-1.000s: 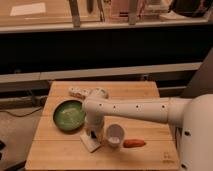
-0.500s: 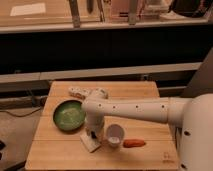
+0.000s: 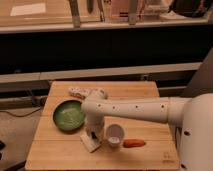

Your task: Place the eraser on the white sponge

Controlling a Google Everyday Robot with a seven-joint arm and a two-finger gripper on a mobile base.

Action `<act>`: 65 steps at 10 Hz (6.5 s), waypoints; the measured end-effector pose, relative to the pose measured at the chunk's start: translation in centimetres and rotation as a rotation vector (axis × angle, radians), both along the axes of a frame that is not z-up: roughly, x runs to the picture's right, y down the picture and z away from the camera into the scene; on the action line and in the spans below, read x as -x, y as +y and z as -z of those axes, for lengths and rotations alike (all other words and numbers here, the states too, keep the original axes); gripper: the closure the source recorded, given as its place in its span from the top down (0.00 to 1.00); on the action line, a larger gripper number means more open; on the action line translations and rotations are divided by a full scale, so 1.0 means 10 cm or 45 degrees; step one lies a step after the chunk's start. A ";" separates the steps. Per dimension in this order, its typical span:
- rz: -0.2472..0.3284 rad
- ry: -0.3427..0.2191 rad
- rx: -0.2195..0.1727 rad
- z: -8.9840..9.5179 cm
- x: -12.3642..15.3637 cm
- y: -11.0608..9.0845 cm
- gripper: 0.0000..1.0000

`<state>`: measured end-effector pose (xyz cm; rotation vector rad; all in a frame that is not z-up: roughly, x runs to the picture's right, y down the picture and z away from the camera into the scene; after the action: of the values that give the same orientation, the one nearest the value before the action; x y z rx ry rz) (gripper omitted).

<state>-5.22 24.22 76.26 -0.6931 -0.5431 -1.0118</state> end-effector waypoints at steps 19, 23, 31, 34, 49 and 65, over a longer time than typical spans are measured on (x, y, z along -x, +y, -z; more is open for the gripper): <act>0.080 0.020 -0.010 0.00 -0.04 0.03 0.12; 0.091 0.024 -0.012 0.00 -0.05 0.03 0.12; 0.122 0.034 -0.018 0.01 -0.04 0.04 0.31; 0.134 0.037 -0.022 0.01 -0.03 0.04 0.41; 0.179 0.042 -0.040 0.03 0.00 0.05 0.80; 0.204 0.056 -0.060 0.06 0.03 0.04 0.80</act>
<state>-5.55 24.63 75.66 -0.7239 -0.4293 -1.1528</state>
